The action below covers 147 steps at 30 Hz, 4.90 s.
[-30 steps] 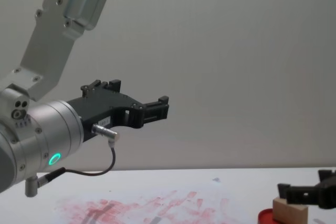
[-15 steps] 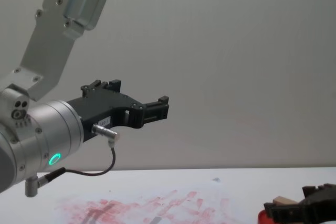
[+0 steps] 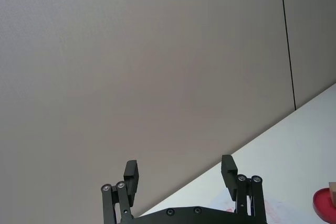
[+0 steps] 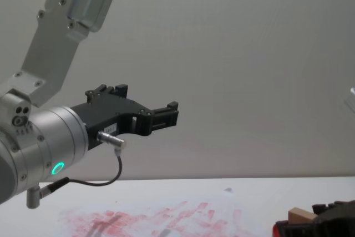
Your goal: Use the one hand to pick up the stamp and affix it onto the A4 paper.
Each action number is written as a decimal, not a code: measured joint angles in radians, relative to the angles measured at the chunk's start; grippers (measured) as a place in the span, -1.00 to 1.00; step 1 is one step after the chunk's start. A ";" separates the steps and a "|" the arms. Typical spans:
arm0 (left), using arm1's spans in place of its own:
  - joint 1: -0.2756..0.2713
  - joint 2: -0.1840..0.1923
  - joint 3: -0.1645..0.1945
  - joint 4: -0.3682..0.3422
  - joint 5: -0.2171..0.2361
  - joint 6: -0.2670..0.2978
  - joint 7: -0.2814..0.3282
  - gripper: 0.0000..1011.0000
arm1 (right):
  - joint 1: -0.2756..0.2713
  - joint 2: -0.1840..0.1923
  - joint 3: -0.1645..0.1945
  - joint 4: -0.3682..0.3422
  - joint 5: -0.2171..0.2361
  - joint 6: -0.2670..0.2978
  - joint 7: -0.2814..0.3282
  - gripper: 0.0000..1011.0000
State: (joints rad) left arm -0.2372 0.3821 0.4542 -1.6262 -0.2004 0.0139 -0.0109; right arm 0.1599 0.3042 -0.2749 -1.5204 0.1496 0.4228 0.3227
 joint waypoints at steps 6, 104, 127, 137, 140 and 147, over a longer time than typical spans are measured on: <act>0.000 0.000 0.000 0.000 0.000 0.000 0.000 0.98 | 0.004 -0.003 -0.003 0.006 -0.006 0.003 0.000 0.51; 0.000 0.000 0.000 0.000 0.000 0.000 0.000 0.98 | 0.212 -0.135 -0.124 0.248 -0.117 -0.029 0.312 -0.57; 0.000 0.000 0.000 0.000 0.000 0.000 0.000 0.98 | 0.192 -0.120 -0.125 0.222 -0.099 -0.091 0.258 -0.57; 0.000 0.000 0.000 0.000 0.000 0.000 0.000 0.98 | 0.176 -0.096 -0.095 0.128 -0.042 -0.164 0.190 -0.57; 0.000 0.000 0.000 0.000 0.000 0.000 0.000 0.98 | 0.162 -0.081 -0.081 0.087 -0.019 -0.176 0.160 -0.57; 0.000 0.000 0.000 0.000 0.000 0.000 0.000 0.98 | 0.115 -0.038 -0.049 -0.001 0.035 -0.176 0.084 -0.57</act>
State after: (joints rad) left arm -0.2372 0.3821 0.4542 -1.6262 -0.2004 0.0139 -0.0109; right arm 0.2752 0.2666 -0.3239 -1.5216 0.1850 0.2470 0.4063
